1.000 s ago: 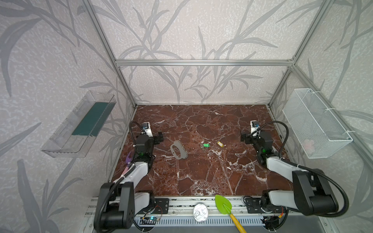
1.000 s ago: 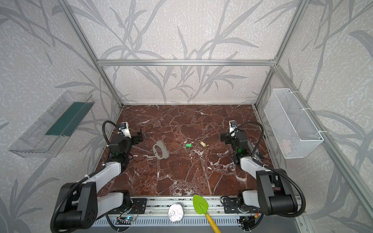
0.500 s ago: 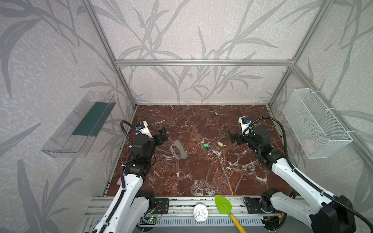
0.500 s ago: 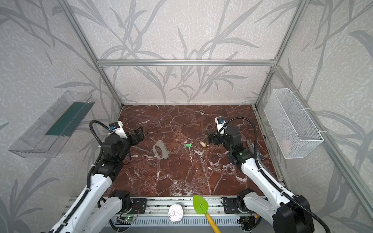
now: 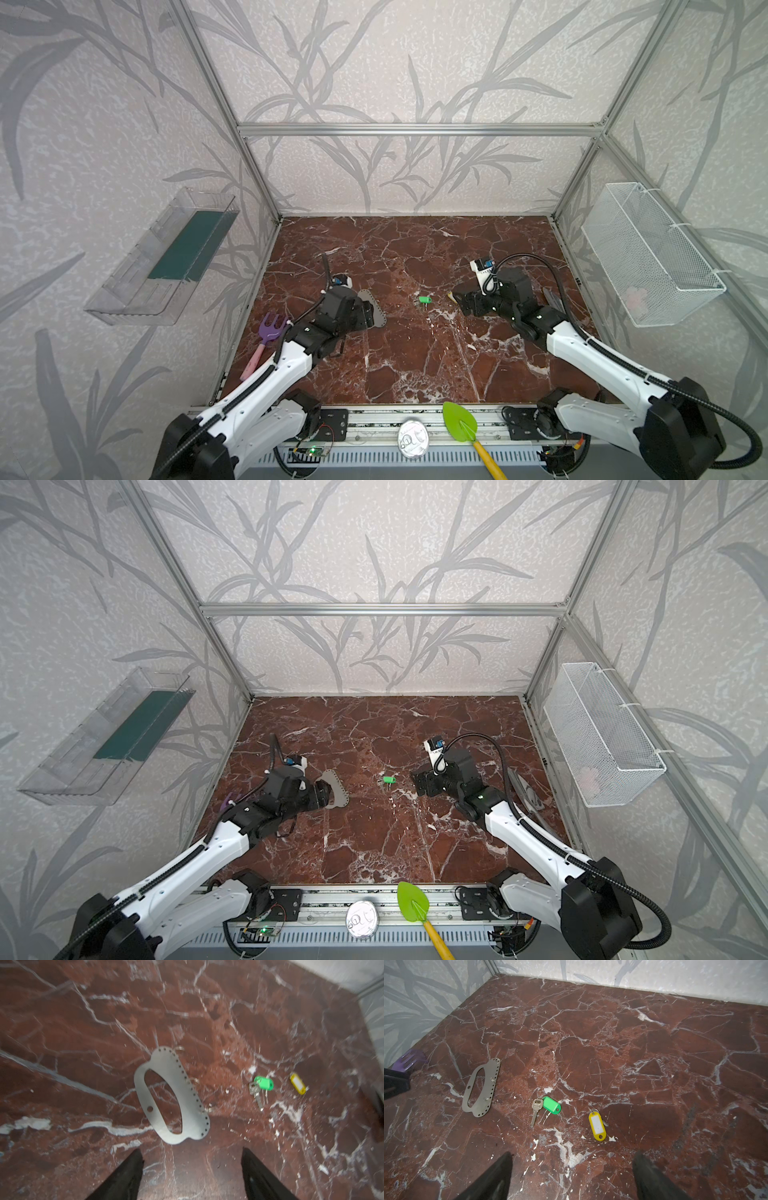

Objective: Put the keys on the keyring
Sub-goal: 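Reach the left gripper toward the steel ring plate while the right arm advances, then lower the left gripper onto the plate edge and close on it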

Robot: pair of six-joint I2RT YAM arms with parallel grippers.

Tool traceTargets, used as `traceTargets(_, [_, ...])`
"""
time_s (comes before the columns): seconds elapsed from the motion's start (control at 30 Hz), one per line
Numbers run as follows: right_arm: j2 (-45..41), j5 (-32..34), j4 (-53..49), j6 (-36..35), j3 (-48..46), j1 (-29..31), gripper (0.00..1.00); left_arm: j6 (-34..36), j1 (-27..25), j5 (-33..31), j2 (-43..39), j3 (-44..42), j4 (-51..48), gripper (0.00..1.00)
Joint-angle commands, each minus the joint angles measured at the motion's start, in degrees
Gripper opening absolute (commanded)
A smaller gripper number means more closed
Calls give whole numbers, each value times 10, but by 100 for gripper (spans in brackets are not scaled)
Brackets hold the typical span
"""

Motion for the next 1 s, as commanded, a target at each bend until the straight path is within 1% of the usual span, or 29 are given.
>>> traceTargets(0.0, [-10, -1, -12, 4, -2, 2, 87, -7, -30, -44, 55, 26, -38, 67])
traceTargets(0.1, [-20, 5, -19, 1, -5, 1, 86, 12, -57, -53, 110, 49, -42, 62])
traceTargets(0.23, [-32, 10, -28, -4, -10, 2, 86, 47, -74, -56, 169, 75, -19, 60])
traceTargets(0.5, [-63, 26, -54, -19, -16, 2, 86, 109, -74, -76, 268, 139, -13, 55])
traceTargets(0.57, [-71, 32, -60, -22, -18, 2, 86, 115, -74, -82, 287, 155, -24, 53])
traceTargets(0.67, [-79, 37, -69, -28, -20, 2, 86, 132, -74, -82, 312, 173, -27, 49])
traceTargets(0.87, [-84, 41, -72, -32, -22, 1, 86, 152, -74, -74, 355, 198, -30, 37])
traceTargets(0.97, [-83, 43, -71, -33, -21, 2, 86, 156, -74, -76, 372, 208, -39, 34])
